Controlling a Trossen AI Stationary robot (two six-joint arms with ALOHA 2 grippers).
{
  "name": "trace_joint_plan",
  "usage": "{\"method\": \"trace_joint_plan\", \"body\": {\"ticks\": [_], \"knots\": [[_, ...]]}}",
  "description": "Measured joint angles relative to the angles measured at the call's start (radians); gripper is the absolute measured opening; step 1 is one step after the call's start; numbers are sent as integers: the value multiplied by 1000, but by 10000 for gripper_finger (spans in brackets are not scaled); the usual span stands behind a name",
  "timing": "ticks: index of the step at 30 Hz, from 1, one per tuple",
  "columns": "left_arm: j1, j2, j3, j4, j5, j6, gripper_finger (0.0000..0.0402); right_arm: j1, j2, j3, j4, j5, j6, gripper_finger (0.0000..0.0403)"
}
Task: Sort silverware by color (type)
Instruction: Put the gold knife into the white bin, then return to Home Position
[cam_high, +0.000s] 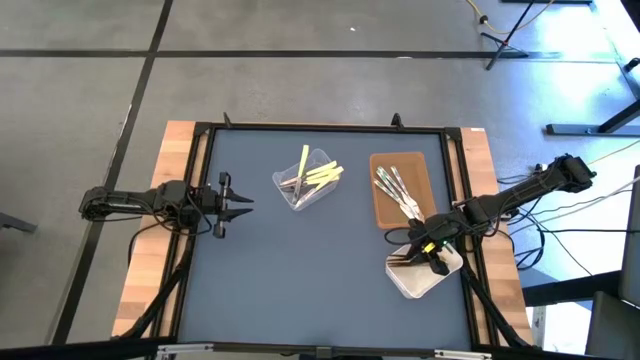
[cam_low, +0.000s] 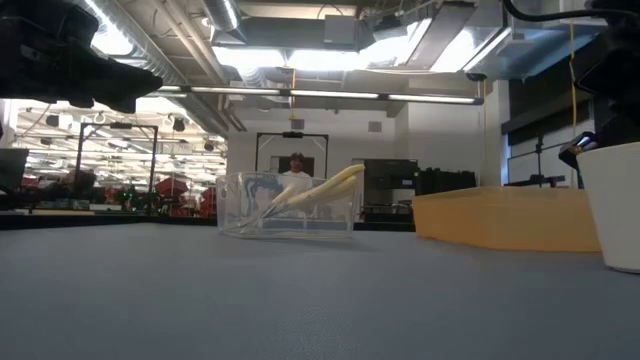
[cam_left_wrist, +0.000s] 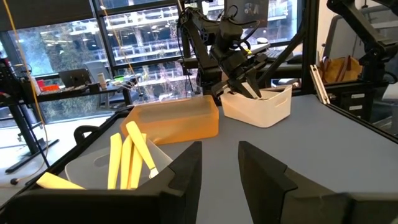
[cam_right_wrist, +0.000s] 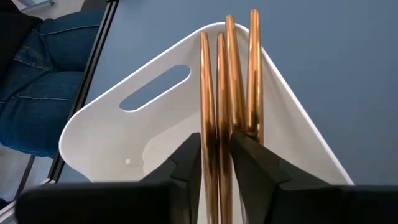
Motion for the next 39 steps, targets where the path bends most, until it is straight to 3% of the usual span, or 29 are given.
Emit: {"method": "trace_joint_plan", "body": {"ticks": [11, 18, 29, 39], "knots": [[0, 0, 0, 0, 0, -1, 98, 0, 1, 36, -18, -23, 0, 66], [0, 0, 0, 0, 0, -1, 98, 0, 1, 119, -187, -22, -8, 65], [0, 0, 0, 0, -1, 7, 98, 0, 0, 303, -493, 80, -33, 65], [0, 0, 0, 0, -3, 23, 98, 0, 0, 535, -648, 189, -64, 45]]}}
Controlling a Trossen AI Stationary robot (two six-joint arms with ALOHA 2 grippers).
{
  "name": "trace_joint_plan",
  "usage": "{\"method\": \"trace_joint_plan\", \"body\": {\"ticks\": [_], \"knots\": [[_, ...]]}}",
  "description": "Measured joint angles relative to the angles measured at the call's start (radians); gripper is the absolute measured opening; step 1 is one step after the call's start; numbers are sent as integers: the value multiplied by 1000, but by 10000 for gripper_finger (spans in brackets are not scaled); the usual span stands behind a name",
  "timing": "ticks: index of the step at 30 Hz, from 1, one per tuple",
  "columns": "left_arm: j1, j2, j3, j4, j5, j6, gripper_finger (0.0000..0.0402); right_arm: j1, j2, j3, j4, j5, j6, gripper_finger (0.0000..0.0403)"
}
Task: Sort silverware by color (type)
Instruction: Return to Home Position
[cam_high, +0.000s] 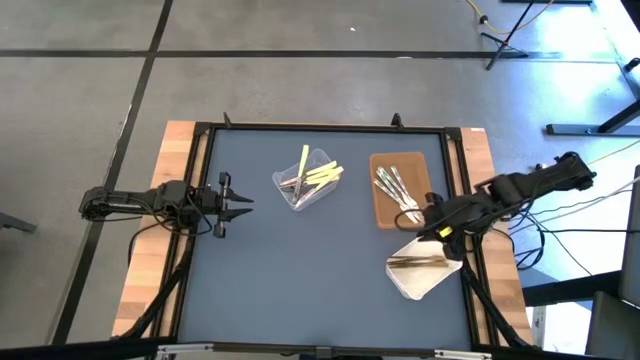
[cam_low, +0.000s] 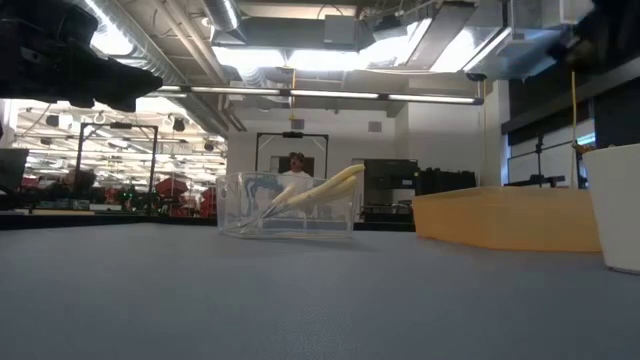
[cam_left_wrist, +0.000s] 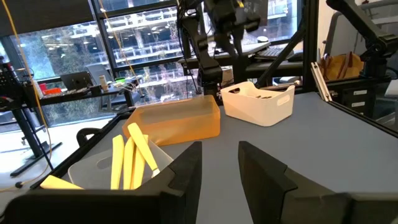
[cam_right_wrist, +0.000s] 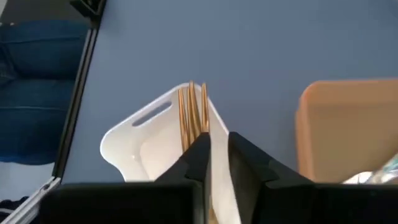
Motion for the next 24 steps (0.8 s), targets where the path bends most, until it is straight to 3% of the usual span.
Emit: {"method": "trace_joint_plan", "body": {"ticks": [5, 11, 19, 24], "knots": [[0, 0, 0, 0, 0, 0, 98, 0, -4, 105, -58, 60, -80, 4], [0, 0, 0, 0, 0, 1, 98, 0, -75, 162, -53, 126, -162, 7], [0, 0, 0, 0, 0, 2, 98, 0, -205, 131, 52, 258, -237, 2], [0, 0, 0, 0, 0, 2, 98, 0, -283, 31, 226, 256, -314, 1]]}}
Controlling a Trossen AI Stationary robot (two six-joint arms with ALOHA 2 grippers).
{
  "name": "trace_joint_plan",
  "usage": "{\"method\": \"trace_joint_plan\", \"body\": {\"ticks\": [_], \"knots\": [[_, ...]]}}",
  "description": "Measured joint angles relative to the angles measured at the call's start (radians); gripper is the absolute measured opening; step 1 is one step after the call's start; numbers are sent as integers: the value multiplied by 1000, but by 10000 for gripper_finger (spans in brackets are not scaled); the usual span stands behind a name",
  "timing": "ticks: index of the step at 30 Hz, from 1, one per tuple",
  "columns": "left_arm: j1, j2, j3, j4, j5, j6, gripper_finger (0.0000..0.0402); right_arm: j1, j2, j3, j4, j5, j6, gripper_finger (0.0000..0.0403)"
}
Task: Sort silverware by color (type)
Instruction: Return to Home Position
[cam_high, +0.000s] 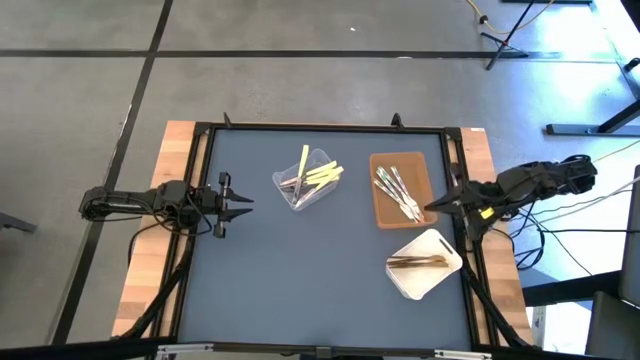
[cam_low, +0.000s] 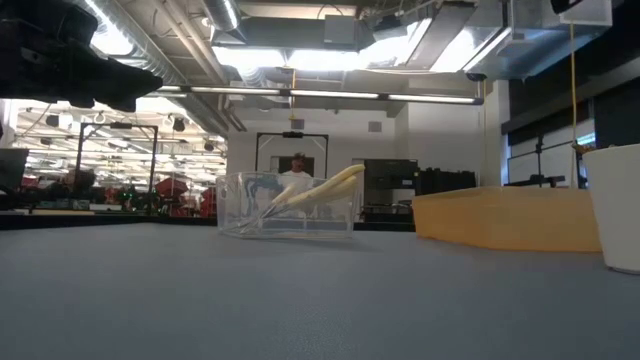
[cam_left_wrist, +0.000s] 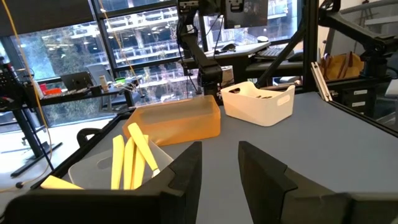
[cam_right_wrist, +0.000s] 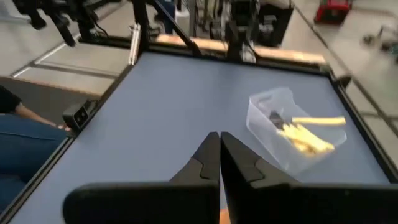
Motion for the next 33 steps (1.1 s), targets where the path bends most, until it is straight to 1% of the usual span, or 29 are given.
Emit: {"method": "trace_joint_plan", "body": {"ticks": [5, 12, 16, 20, 27, 30, 33], "knots": [[0, 0, 0, 0, 0, 0, 98, 0, -40, -90, 93, -3, -49, 1], [0, 0, 0, 0, 0, 0, 98, -1, -52, -211, 241, -3, -114, 1], [0, 0, 0, 0, 0, 0, 98, -40, -53, -264, 302, -8, -129, 1], [0, 0, 0, 0, 0, 0, 98, -124, -53, -292, 315, -72, -132, 1], [0, 0, 0, 0, 0, 0, 98, -285, -54, -353, 424, -266, -141, 1], [0, 0, 0, 0, 0, 0, 98, -331, -56, -379, 442, -304, -142, 1], [0, 0, 0, 0, 0, 0, 98, -357, -80, -408, 441, -310, -142, 1]]}}
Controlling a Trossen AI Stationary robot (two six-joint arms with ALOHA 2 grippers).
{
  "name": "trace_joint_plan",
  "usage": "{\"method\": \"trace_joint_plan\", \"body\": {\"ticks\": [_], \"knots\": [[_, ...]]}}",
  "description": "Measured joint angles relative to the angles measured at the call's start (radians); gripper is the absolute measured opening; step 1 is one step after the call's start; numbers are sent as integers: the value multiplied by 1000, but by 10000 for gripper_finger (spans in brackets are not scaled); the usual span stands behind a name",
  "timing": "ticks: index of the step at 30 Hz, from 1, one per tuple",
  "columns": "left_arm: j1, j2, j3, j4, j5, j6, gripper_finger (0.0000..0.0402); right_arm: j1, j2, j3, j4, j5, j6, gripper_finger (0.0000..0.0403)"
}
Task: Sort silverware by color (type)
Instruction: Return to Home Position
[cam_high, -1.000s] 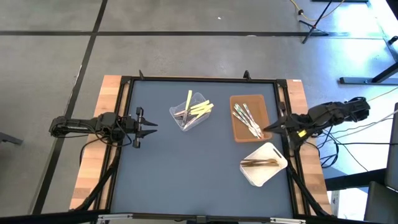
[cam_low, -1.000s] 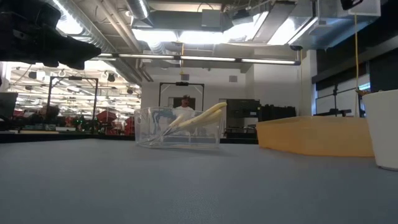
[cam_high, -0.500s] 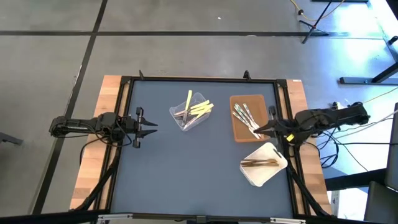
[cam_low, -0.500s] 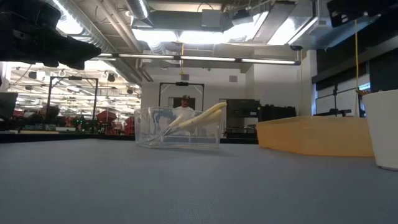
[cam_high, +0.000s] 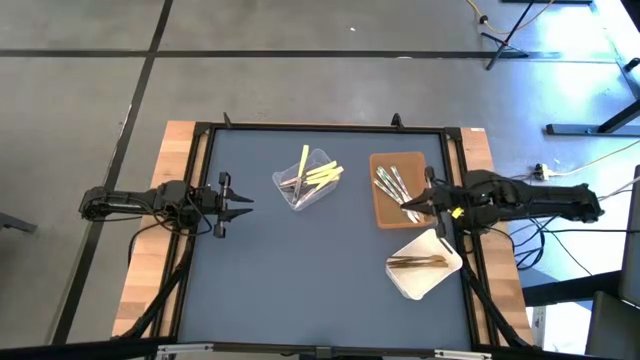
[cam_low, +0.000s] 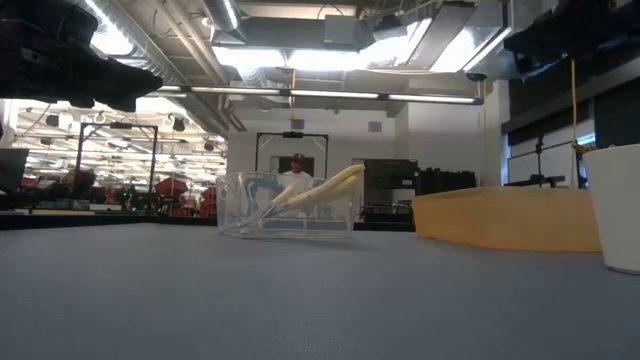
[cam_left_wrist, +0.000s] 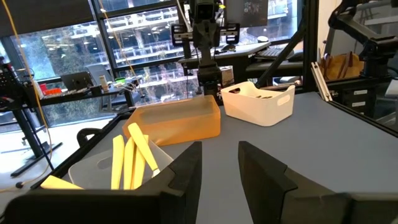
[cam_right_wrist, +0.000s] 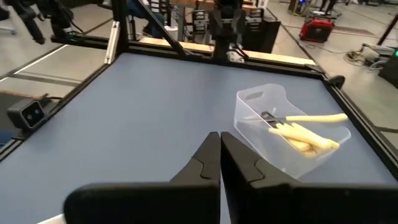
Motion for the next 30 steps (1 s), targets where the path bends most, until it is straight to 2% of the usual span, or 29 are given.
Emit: {"method": "trace_joint_plan", "body": {"ticks": [16, 30], "knots": [[0, 0, 0, 0, 0, 0, 98, -3, -287, -118, 72, 0, 24, 1], [0, 0, 0, 0, 0, 0, 98, -3, -326, -296, 302, 0, 25, 1]]}}
